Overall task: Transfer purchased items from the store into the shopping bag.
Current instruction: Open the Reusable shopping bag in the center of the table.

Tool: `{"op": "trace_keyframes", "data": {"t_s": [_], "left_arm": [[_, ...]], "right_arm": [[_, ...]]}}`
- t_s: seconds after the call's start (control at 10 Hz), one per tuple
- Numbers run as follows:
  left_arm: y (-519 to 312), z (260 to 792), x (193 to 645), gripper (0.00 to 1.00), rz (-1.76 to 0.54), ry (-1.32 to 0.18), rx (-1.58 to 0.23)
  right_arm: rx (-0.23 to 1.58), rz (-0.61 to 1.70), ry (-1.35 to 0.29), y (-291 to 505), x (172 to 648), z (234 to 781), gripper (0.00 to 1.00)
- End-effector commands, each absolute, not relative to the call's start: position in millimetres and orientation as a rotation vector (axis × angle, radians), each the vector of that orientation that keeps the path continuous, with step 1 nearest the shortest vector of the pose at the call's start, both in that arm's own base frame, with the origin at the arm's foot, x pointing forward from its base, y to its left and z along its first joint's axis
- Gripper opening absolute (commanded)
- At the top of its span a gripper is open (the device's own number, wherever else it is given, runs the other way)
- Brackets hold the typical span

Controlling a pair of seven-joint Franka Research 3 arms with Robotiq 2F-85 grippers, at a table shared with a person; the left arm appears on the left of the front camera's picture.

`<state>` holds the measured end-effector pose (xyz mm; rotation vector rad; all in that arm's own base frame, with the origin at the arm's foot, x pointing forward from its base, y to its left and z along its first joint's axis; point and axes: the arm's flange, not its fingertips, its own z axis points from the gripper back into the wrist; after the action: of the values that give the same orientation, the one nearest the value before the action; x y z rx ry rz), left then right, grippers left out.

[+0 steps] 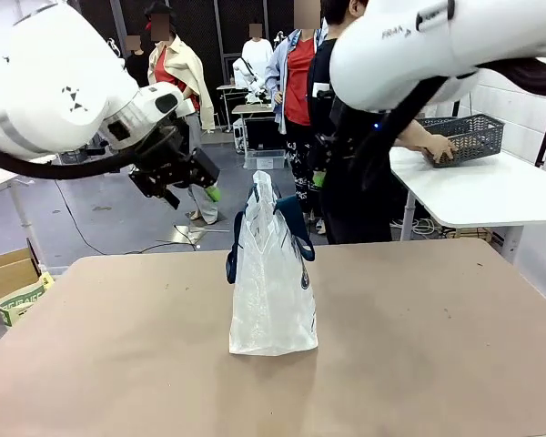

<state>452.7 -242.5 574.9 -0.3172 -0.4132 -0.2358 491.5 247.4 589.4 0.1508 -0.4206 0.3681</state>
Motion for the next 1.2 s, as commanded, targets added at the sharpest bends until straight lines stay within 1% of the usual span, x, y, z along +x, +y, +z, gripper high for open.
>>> {"op": "trace_keyframes", "data": {"t_s": [0.0,0.2,0.4,0.6,0.7,0.9,1.1], "left_arm": [[-259,588,460,1.00,-0.172,-0.379,-0.369],[-278,588,464,1.00,-0.215,-0.355,-0.416],[-291,583,466,1.00,-0.244,-0.346,-0.422],[-298,570,468,1.00,-0.256,-0.324,-0.435],[-299,564,469,1.00,-0.251,-0.325,-0.435],[-299,550,475,1.00,-0.266,-0.361,-0.437],[-298,536,481,1.00,-0.258,-0.356,-0.450]], "right_arm": [[0.161,0.314,-0.376,275,519,600,1.00],[0.181,0.337,-0.369,294,539,598,1.00],[0.202,0.313,-0.353,310,554,592,1.00],[0.230,0.355,-0.315,325,560,582,1.00],[0.203,0.355,-0.297,331,563,575,1.00],[0.221,0.345,-0.256,336,568,563,1.00],[0.230,0.349,-0.208,338,567,549,1.00]]}}
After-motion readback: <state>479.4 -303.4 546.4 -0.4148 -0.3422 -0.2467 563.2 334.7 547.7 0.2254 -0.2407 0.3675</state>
